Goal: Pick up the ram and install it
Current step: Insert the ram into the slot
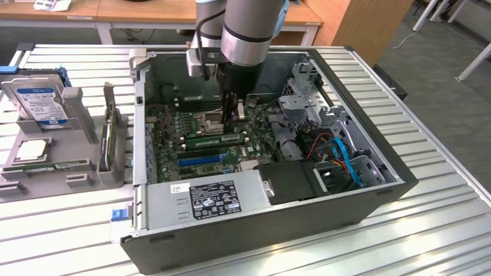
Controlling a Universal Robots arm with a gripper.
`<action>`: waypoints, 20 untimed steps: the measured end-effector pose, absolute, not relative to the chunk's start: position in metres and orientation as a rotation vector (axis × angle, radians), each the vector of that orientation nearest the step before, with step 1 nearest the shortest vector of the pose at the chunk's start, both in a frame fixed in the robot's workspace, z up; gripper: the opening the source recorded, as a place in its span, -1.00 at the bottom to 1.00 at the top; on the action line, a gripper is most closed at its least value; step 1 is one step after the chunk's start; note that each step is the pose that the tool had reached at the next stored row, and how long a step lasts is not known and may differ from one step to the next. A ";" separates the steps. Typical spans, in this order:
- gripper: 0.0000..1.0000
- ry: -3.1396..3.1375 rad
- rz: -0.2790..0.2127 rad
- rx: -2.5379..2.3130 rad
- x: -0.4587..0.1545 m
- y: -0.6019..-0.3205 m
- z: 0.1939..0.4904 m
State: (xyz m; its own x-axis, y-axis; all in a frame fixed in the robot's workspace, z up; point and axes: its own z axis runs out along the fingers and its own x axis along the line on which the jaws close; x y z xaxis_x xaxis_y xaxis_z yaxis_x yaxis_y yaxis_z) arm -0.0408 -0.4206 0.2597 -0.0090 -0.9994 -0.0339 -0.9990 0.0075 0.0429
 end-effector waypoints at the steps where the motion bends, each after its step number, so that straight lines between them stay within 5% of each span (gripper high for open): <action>1: -0.38 -2.225 -0.085 2.207 -0.041 -0.421 0.261; 20: -0.38 -2.225 -0.085 2.207 -0.041 -0.421 0.281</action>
State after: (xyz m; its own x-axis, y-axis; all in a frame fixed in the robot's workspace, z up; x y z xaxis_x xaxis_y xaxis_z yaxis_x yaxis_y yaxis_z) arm -0.0407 -0.4206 0.2809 -0.0091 -0.9994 -0.0338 -0.9990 0.0076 0.0430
